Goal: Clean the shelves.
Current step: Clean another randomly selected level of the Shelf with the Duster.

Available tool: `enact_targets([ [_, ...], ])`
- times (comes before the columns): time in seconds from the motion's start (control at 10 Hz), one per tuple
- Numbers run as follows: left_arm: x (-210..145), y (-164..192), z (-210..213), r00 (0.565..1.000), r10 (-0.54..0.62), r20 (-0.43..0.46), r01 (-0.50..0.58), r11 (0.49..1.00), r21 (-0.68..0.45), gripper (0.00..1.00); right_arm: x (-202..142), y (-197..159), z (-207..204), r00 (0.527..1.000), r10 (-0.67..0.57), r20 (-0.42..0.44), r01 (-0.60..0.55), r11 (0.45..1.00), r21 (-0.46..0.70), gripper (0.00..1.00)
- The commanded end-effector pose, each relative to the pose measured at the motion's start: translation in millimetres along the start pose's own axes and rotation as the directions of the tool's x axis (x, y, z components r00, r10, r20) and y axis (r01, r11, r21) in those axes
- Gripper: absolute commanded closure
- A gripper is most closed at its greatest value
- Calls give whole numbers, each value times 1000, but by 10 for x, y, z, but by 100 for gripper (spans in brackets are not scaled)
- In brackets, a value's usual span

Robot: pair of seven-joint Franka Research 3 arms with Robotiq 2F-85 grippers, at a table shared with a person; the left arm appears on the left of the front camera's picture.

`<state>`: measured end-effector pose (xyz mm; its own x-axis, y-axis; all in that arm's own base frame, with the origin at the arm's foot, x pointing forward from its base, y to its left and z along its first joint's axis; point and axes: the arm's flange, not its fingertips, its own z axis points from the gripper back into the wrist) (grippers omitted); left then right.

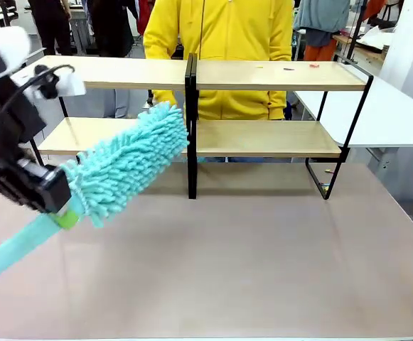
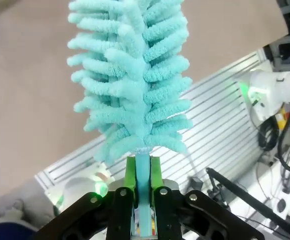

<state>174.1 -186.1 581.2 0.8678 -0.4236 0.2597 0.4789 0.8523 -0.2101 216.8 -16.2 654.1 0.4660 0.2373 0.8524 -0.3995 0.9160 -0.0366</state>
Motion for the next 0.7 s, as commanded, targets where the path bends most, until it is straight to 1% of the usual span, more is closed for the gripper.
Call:
enact_targets([
  [0.0, 449, -292, 115, 996, -12, -89, 10, 1000, -23, 87, -8, -9, -2, 1000, 7, 3, -7, 1000, 9, 0],
  [0.3, 449, -292, 115, 996, -12, -89, 10, 1000, -23, 87, -8, -9, -2, 1000, 7, 3, -7, 1000, 9, 0],
  [0.4, 377, -260, 36, 997, -13, -72, 12, 1000, -10, 87, -8, -9, -2, 1000, 7, 3, -7, 1000, 9, 0],
  [0.5, 334, -110, 180, 997, -38, -71, 32, 996, -88, 87, -8, -9, -2, 1000, 7, 3, -7, 1000, 9, 0],
  [0.6, 145, 136, 439, 999, -42, -28, 37, 987, -155, 87, -8, -9, -2, 1000, 7, 3, -7, 1000, 9, 0],
])
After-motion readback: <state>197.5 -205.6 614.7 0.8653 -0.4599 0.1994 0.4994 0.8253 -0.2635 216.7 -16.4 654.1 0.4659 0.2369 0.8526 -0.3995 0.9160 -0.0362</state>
